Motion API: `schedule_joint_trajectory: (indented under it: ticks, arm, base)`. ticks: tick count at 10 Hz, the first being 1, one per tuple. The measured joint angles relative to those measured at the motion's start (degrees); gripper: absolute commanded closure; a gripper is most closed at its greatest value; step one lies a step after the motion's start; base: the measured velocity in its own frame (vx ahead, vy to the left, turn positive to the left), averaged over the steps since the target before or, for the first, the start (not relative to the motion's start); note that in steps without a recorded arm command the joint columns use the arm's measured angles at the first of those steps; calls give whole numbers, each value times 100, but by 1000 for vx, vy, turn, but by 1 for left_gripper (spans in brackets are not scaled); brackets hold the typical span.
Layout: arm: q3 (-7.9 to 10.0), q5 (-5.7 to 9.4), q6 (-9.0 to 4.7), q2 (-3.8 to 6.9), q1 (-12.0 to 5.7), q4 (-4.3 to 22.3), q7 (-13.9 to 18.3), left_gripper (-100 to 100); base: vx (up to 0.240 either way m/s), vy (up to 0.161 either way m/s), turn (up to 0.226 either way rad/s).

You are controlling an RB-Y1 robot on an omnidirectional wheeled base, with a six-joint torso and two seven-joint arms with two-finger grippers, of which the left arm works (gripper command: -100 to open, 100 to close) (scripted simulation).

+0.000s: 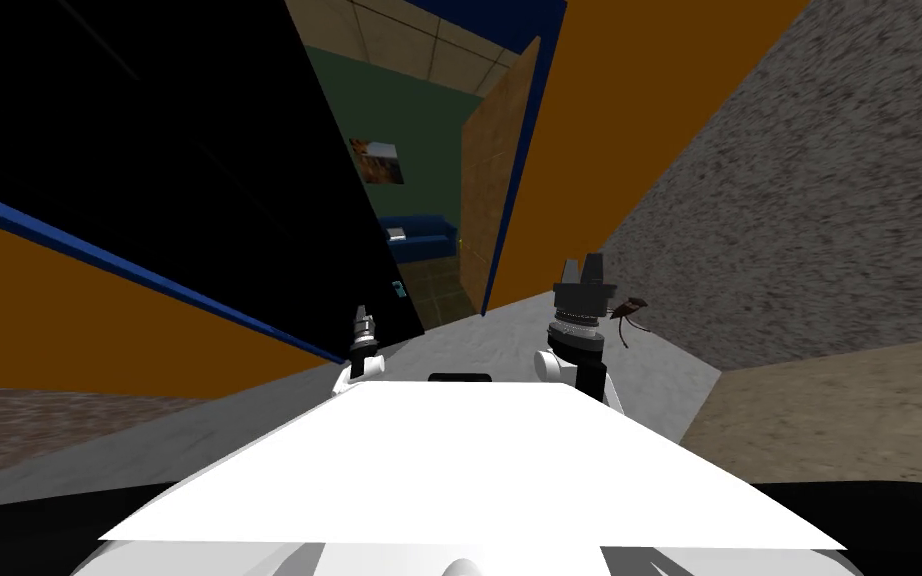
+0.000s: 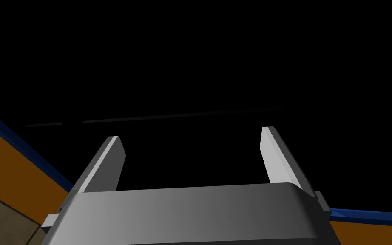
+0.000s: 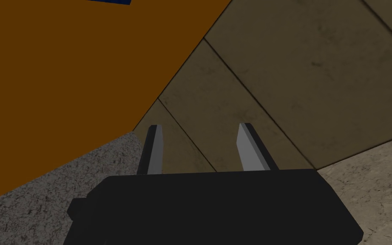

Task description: Push the door open

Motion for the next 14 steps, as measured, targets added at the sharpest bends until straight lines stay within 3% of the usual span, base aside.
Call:
schedule_joint_trajectory:
  ticks: [3, 9, 14]
  arm:
    - [167, -22, -69, -34, -137, 377, 21, -100]
    - [560, -61, -336, -66, -497, 1409, 75, -100]
    - [842, -101, -444, -167, -721, 2024, 114, -100]
  base:
    - [71, 53, -148]
    - [73, 61, -141]
    - [74, 65, -102]
